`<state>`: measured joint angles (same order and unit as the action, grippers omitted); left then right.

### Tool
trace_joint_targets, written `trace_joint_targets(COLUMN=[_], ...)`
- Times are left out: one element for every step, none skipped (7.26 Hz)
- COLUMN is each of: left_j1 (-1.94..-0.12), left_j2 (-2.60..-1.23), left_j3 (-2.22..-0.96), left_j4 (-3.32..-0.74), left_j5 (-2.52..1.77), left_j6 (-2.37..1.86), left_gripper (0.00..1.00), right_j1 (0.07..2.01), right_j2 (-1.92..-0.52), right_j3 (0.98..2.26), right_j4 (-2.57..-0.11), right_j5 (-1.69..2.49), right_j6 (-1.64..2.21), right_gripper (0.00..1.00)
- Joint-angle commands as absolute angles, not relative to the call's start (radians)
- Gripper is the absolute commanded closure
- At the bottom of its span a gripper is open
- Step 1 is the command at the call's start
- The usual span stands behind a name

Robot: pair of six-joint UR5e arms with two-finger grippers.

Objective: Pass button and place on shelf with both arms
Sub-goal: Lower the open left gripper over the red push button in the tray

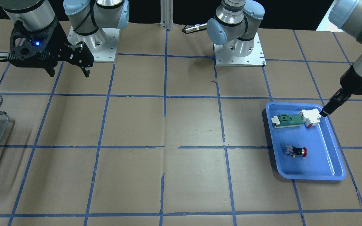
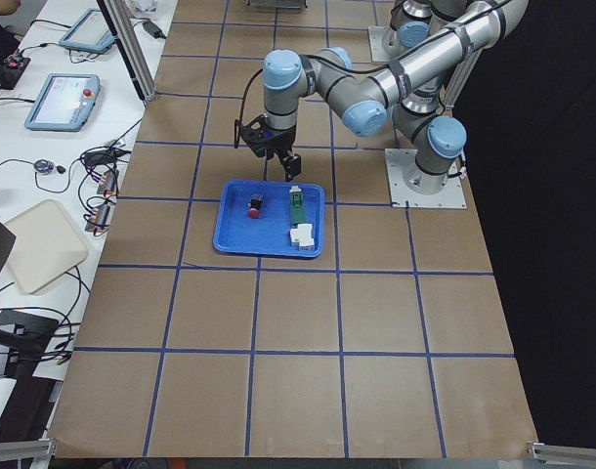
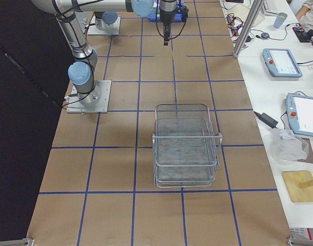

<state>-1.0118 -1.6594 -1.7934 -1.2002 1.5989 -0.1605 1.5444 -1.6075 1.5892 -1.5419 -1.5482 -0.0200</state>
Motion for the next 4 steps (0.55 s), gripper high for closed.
trace_joint_targets(left_j1=[-0.991, -0.977, -0.947, -0.907], left_j2=[-1.773, -1.823, -1.868, -1.899], left_j3=[-1.709, -1.659, -1.657, -1.661], left_j4=[-1.180, -1.190, -1.199, -1.245], left_j5=[1.583, 1.519, 1.447, 1.363], left_j6=[-0.387, -0.414, -0.470, -0.542], left_gripper=[0.00, 0.00, 0.00, 0.00], right_j1=[1.545, 1.545, 1.545, 1.545], right_j2=[-1.608, -1.608, -1.608, -1.608], right_j3=[1.589, 1.589, 1.591, 1.595], right_j4=[-1.537, -1.542, -1.533, -1.540], right_j5=[-1.548, -1.548, -1.548, -1.548], right_j6=[-0.018, -0.020, -0.020, -0.015], right_gripper=[0.00, 0.00, 0.00, 0.00])
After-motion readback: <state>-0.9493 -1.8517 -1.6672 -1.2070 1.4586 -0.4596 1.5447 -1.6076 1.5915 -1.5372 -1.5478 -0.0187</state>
